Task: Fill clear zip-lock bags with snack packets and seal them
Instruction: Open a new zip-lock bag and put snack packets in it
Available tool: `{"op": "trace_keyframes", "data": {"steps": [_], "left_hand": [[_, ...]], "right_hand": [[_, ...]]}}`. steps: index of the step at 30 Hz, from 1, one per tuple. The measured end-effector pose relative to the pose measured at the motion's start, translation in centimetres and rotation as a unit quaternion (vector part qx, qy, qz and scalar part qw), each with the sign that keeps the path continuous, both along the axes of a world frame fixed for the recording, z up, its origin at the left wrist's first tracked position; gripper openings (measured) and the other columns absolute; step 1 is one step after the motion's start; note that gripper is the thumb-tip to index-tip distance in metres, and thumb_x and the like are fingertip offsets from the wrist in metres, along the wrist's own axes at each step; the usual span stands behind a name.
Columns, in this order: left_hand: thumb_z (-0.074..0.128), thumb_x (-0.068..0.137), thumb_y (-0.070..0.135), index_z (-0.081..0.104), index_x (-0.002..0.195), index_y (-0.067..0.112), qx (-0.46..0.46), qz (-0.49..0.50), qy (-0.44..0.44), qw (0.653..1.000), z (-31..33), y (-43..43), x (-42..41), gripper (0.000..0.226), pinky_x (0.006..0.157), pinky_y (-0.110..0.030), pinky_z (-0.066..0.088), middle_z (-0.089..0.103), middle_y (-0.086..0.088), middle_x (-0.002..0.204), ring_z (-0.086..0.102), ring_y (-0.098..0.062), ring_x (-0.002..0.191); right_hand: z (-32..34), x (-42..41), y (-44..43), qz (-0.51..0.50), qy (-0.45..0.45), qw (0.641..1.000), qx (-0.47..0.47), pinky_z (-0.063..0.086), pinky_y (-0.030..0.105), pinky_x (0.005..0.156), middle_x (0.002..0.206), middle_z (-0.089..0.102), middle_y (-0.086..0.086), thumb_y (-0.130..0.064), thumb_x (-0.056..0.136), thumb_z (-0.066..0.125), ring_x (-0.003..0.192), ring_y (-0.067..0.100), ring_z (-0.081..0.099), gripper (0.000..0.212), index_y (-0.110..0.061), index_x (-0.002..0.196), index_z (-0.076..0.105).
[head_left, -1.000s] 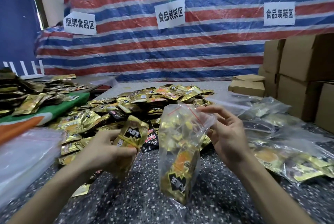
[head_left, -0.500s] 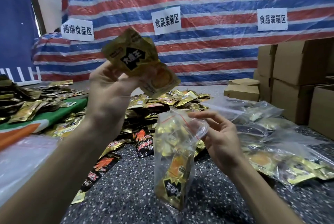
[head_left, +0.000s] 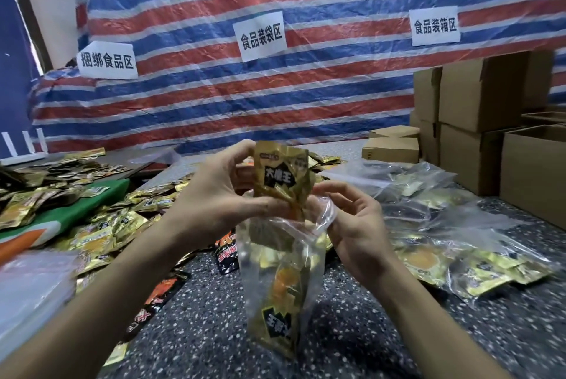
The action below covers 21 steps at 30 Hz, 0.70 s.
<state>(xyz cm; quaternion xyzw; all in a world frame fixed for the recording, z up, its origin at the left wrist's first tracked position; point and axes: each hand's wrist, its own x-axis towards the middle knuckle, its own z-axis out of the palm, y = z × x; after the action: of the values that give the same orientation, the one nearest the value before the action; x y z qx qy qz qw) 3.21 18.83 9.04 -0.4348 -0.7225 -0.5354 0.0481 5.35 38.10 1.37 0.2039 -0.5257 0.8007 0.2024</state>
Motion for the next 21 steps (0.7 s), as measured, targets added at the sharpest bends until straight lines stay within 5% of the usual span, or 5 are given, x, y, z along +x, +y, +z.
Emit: {"op": "trace_keyframes", "data": {"steps": [4, 10, 14, 18, 21], "left_hand": [[0.082, 0.064, 0.027, 0.057, 0.112, 0.022, -0.091, 0.012, 0.0, 0.996, -0.4, -0.8, -0.2, 0.055, 0.076, -0.032, 0.061, 0.075, 0.0, 0.104, 0.071, -0.016, 0.1], [0.05, 0.082, 0.072, 0.062, 0.109, 0.04, -0.209, 0.104, 0.113, 0.966, -0.9, -1.3, -0.2, 0.043, 0.082, -0.025, 0.054, 0.067, 0.019, 0.105, 0.062, 0.005, 0.103], [0.048, 0.066, 0.083, 0.064, 0.102, 0.051, -0.311, 0.127, 0.168, 0.927, -0.8, -2.6, -0.5, 0.051, 0.082, -0.025, 0.039, 0.052, 0.029, 0.104, 0.038, 0.007, 0.108], [0.051, 0.069, 0.079, 0.072, 0.078, 0.036, -0.28, 0.166, 0.267, 0.907, -0.8, -3.0, -0.1, 0.049, 0.075, -0.028, 0.038, 0.055, 0.017, 0.086, 0.036, 0.003, 0.097], [0.049, 0.071, 0.077, 0.07, 0.066, 0.028, -0.243, 0.191, 0.302, 0.902, -1.0, -2.9, 0.0, 0.053, 0.074, -0.028, 0.037, 0.054, 0.017, 0.075, 0.038, 0.007, 0.092]], "right_hand": [[0.1, 0.1, 0.1, -0.013, -0.006, 1.0, -0.013, 0.058, 0.03, 0.076, 0.099, 0.076, 0.008, -0.032, 0.058, 0.093, 0.091, 0.021, 0.072, 0.03, -0.02, 0.082, 0.078], [0.0, 0.2, 0.0, -0.022, -0.021, 0.999, -0.038, 0.06, 0.039, 0.077, 0.089, 0.072, 0.017, -0.024, 0.06, 0.083, 0.081, 0.028, 0.071, 0.031, -0.01, 0.086, 0.072], [-0.4, -0.2, 0.2, -0.039, 0.003, 0.998, 0.04, 0.056, 0.049, 0.086, 0.088, 0.072, 0.01, -0.02, 0.087, 0.072, 0.088, 0.024, 0.069, 0.006, -0.023, 0.091, 0.075], [-0.9, -0.2, 0.8, -0.096, 0.076, 0.981, 0.149, 0.055, 0.04, 0.088, 0.107, 0.068, 0.005, -0.001, 0.071, 0.047, 0.106, 0.02, 0.063, 0.04, -0.019, 0.093, 0.077], [-1.1, 0.0, 0.9, -0.071, 0.102, 0.965, 0.229, 0.054, 0.043, 0.094, 0.127, 0.056, 0.006, -0.01, 0.065, 0.044, 0.12, 0.02, 0.055, 0.041, -0.013, 0.091, 0.076]]}}
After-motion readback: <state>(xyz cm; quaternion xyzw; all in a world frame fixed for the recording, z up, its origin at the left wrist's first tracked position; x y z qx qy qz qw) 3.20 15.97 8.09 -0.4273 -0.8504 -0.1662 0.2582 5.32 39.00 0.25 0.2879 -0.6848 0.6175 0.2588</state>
